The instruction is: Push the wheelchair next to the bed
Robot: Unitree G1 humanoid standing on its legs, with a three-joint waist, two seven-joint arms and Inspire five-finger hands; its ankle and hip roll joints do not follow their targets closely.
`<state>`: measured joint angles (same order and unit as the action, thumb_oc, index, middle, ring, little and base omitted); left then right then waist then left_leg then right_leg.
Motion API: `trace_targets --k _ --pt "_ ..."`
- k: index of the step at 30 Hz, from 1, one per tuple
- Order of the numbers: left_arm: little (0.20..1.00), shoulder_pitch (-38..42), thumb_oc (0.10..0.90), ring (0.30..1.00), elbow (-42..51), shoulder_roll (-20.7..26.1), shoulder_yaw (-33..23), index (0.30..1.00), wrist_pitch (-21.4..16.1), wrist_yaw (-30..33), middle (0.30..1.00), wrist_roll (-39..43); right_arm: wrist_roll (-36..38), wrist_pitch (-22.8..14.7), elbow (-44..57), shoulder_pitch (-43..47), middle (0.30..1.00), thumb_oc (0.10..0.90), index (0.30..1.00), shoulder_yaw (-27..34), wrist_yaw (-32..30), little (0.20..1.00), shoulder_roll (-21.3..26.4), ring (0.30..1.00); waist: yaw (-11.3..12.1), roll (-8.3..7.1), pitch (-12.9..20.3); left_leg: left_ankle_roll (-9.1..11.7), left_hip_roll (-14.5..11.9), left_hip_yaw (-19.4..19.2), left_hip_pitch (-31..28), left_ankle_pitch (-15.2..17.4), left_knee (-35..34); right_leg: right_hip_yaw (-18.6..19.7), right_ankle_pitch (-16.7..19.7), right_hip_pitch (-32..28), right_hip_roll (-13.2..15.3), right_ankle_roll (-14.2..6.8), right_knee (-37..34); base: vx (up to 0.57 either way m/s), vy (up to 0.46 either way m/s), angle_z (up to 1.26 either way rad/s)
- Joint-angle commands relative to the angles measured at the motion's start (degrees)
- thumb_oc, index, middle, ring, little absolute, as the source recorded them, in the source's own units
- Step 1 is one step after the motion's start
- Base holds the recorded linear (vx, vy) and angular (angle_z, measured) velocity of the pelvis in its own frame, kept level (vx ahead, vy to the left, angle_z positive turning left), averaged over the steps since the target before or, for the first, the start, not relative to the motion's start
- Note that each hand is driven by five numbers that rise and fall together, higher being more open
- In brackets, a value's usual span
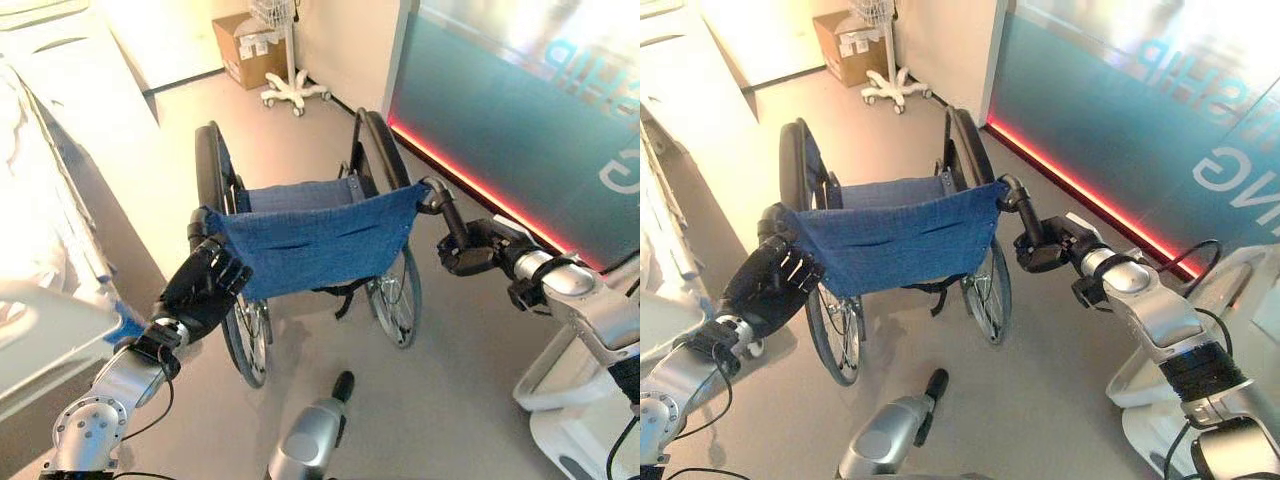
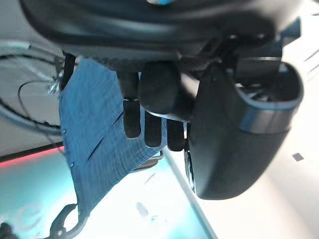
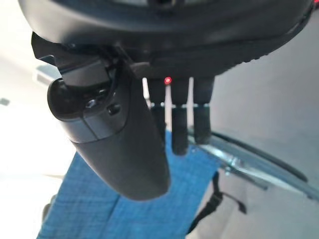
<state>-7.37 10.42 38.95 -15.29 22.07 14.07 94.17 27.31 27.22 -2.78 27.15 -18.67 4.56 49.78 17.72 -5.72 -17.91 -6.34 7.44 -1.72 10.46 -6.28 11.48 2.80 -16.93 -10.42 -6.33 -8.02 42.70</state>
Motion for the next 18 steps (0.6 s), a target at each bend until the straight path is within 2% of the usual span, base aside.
trace_targets --k 1,4,5,8,9,10,11,13,14,15,16,18 --pt "0.300 13.99 0.400 0.300 4.50 5.25 -0.93 0.300 -1.49 -5.74 0.300 6.66 -1.93 -9.55 1.01 10.26 0.300 0.400 0.300 0.92 -0.99 0.300 0.88 0.300 -3.85 -1.22 10.72 1.89 3.98 6.43 0.50 1.01 -2.66 -1.08 28.14 3.57 -2.06 -1.37 -7.49 0.37 0.032 0.11" --pt "0.300 13.81 0.400 0.300 3.69 6.97 -1.29 0.300 -1.30 -6.95 0.300 8.06 -2.82 -8.86 2.55 8.67 0.300 0.400 0.300 2.22 -0.91 0.300 1.72 0.300 -4.67 -0.59 11.07 1.59 4.55 7.67 -0.21 1.86 -1.58 -2.69 22.33 5.37 1.22 1.12 -14.30 0.34 0.012 0.34" --pt "0.300 13.96 0.400 0.300 3.04 7.34 -0.83 0.300 -1.94 -8.13 0.300 7.81 -2.80 -8.90 2.85 9.14 0.300 0.400 0.300 2.28 -1.39 0.300 2.33 0.300 -4.95 0.04 10.50 1.76 4.72 8.78 -0.18 2.86 0.51 -4.37 17.30 6.41 3.75 3.46 -22.34 0.20 -0.055 0.79" --pt "0.300 15.31 0.400 0.300 1.98 6.09 0.83 0.300 -4.05 -10.21 0.300 5.76 -2.21 -10.23 1.38 12.48 0.300 0.400 0.300 1.49 -2.14 0.300 3.09 0.300 -5.54 1.38 8.15 2.50 4.68 12.27 -0.93 3.94 4.53 -5.10 14.45 8.93 5.78 5.79 -31.39 0.23 -0.132 0.71" --pt "0.300 15.69 0.400 0.300 1.95 5.82 1.15 0.300 -4.26 -10.42 0.300 5.56 -1.92 -10.20 1.25 13.26 0.300 0.400 0.300 1.33 -2.30 0.300 3.38 0.300 -5.70 1.39 7.71 2.53 4.88 12.83 -1.18 4.49 5.43 -4.77 15.38 9.69 6.50 5.54 -33.02 0.27 -0.239 0.80" --pt "0.300 16.87 0.400 0.300 1.92 5.00 1.85 0.300 -4.94 -10.45 0.300 4.60 -1.48 -9.88 1.10 15.41 0.300 0.400 0.300 0.40 -2.66 0.300 3.83 0.300 -6.48 1.34 6.57 2.45 5.25 13.94 -2.44 7.57 7.66 -3.52 19.55 12.87 8.91 3.88 -36.61 0.23 -0.209 0.68" --pt "0.300 17.17 0.400 0.300 1.92 4.75 1.93 0.300 -4.98 -10.39 0.300 4.27 -1.43 -9.62 1.10 16.10 0.300 0.400 0.300 0.10 -2.72 0.300 3.86 0.300 -6.75 1.44 6.25 2.42 5.10 14.18 -2.93 8.54 8.06 -3.14 20.49 13.83 9.31 3.45 -37.02 0.33 -0.277 0.65" --pt "0.300 17.41 0.400 0.300 2.58 4.62 1.80 0.300 -5.00 -9.64 0.300 3.72 -0.48 -7.15 2.36 18.89 0.300 0.400 0.300 -0.73 -2.61 0.300 4.40 0.300 -7.93 0.81 5.01 1.80 4.83 15.29 -5.45 14.24 11.00 0.07 25.43 18.46 11.93 0.42 -42.04 0.44 -0.322 0.26" --pt "0.300 17.24 0.400 0.300 2.85 4.63 1.68 0.300 -5.09 -9.37 0.300 3.61 -0.30 -6.78 2.61 19.20 0.300 0.400 0.300 -0.81 -2.52 0.300 4.50 0.300 -8.10 0.77 4.90 1.73 4.65 15.59 -5.87 14.93 11.55 0.62 26.03 18.80 12.03 0.08 -42.58 0.51 -0.384 0.27" --pt "0.300 16.36 0.400 0.300 3.89 4.73 1.31 0.300 -5.08 -8.86 0.300 3.49 0.08 -5.72 3.41 19.55 0.300 0.400 0.300 -0.46 -2.44 0.300 4.65 0.300 -8.41 0.09 4.65 1.84 4.29 16.65 -6.80 15.73 12.85 1.64 27.59 20.21 12.71 -0.41 -42.73 0.47 -0.350 0.47" --pt "0.300 15.38 0.400 0.300 4.84 5.16 0.96 0.300 -5.40 -8.55 0.300 3.77 0.66 -5.24 3.94 19.67 0.300 0.400 0.300 -0.15 -2.28 0.300 5.07 0.300 -8.32 0.15 4.88 1.91 2.98 17.46 -8.05 16.54 13.51 1.43 27.10 20.41 12.37 -0.54 -41.98 0.46 -0.410 0.54" --pt "0.300 13.39 0.400 0.300 5.97 5.78 0.37 0.300 -5.81 -8.91 0.300 4.44 2.81 -4.77 3.95 20.64 0.300 0.400 0.300 -0.69 -2.51 0.300 6.36 0.300 -7.66 -0.38 5.89 2.59 1.18 18.62 -8.81 14.94 14.35 -0.37 26.09 19.35 12.33 -0.25 -41.36 0.41 -0.334 0.58"
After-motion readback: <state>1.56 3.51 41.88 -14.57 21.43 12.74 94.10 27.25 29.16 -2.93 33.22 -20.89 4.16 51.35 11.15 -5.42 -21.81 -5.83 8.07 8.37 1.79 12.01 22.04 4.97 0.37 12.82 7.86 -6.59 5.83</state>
